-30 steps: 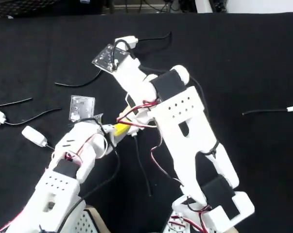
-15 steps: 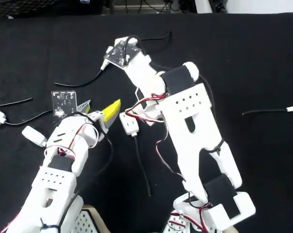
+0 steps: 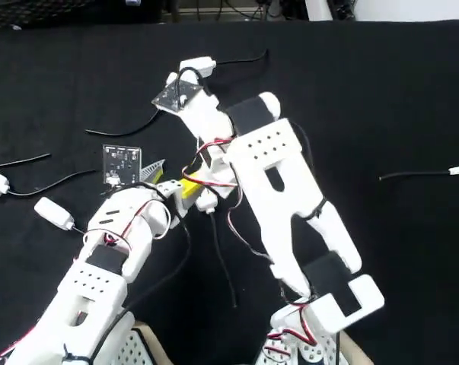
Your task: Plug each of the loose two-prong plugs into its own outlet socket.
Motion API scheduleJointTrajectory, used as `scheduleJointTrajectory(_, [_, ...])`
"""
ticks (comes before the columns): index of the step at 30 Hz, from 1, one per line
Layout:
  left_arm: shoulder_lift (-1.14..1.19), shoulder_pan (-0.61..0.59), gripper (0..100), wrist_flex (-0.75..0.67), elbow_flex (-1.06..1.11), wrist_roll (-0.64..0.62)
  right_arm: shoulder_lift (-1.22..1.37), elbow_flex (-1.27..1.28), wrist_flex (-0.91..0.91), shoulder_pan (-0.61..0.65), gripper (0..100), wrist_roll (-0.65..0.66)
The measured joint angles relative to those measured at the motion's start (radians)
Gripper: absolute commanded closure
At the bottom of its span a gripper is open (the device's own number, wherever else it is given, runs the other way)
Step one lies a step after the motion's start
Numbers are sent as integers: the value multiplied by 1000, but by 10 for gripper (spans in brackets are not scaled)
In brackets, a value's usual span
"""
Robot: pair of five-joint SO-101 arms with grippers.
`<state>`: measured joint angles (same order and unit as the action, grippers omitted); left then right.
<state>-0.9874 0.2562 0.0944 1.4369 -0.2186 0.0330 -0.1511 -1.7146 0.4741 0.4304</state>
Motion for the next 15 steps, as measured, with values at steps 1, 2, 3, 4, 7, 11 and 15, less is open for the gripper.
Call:
scheduleJointTrajectory(1, [0, 0, 672, 0, 0, -2, 3, -14, 0, 0, 986, 0])
scheduleJointTrajectory(2, [0, 0, 672, -2, 2, -2, 6, -25, 0, 0, 986, 0])
scheduleJointTrajectory(3, [-2, 0, 672, -3, 9, -2, 11, -38, 0, 0, 986, -6])
scheduleJointTrajectory(4, [-2, -2, 672, -8, 14, -2, 14, -51, -2, 0, 986, -12])
scheduleJointTrajectory(7, [-5, -2, 672, -14, 15, -2, 14, -87, -5, -2, 986, -20])
scheduleJointTrajectory(11, [-6, -2, 672, -14, 15, -2, 14, -112, -5, -2, 986, -34])
scheduleJointTrajectory(15, [-2, 3, 672, -8, 18, -2, 14, -115, -5, -3, 986, -71])
